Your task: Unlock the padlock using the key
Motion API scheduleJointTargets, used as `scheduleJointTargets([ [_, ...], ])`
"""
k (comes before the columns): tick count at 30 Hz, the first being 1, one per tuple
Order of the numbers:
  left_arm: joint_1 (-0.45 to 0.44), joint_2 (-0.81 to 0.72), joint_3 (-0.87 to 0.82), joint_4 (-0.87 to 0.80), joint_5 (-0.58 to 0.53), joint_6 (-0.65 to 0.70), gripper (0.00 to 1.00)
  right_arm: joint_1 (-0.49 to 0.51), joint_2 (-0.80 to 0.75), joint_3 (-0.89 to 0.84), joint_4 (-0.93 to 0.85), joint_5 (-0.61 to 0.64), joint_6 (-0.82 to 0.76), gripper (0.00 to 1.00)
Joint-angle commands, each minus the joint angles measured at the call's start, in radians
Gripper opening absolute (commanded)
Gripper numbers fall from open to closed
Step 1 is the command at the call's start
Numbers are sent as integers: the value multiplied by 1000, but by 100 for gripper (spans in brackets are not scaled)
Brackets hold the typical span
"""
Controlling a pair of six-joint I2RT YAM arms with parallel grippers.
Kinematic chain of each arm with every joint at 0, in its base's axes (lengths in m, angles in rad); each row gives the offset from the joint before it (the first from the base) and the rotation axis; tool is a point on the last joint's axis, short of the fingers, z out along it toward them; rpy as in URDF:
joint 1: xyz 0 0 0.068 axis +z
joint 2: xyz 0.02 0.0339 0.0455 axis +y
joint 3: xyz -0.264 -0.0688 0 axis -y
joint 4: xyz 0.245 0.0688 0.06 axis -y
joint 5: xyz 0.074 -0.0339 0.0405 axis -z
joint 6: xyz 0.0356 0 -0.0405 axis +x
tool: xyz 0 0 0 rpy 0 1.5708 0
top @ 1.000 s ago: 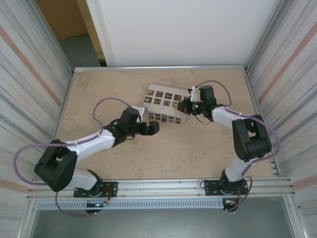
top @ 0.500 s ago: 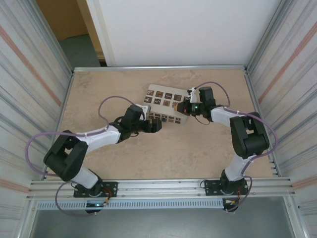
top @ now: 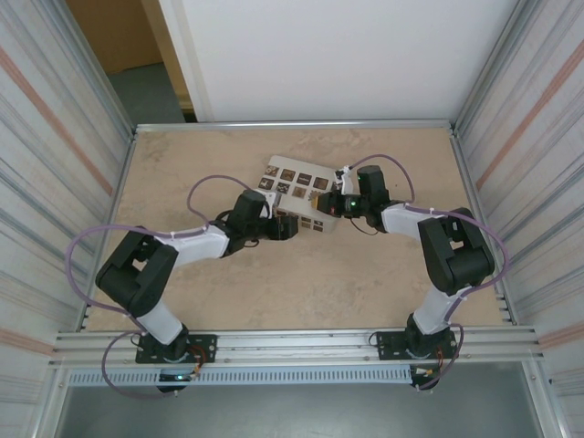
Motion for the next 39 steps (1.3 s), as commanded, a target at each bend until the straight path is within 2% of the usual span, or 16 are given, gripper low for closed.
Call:
scheduleJointTargets([
  [1, 6, 28, 29, 21, 2, 36, 65, 27, 30, -45, -124, 31, 28, 0],
  [5, 8, 64, 32, 51, -10, 71, 61, 27, 22, -39, -127, 29, 28, 0],
  [16, 30, 151, 39, 191, -7, 93, 59, 27, 12, -38, -167, 44, 8, 0],
  [26, 35, 210, 74, 220, 33, 97, 50, 28, 13, -34, -173, 40, 1, 0],
  [39, 35, 259, 95, 268, 72, 53, 46, 35, 8, -34, -173, 41, 3, 0],
])
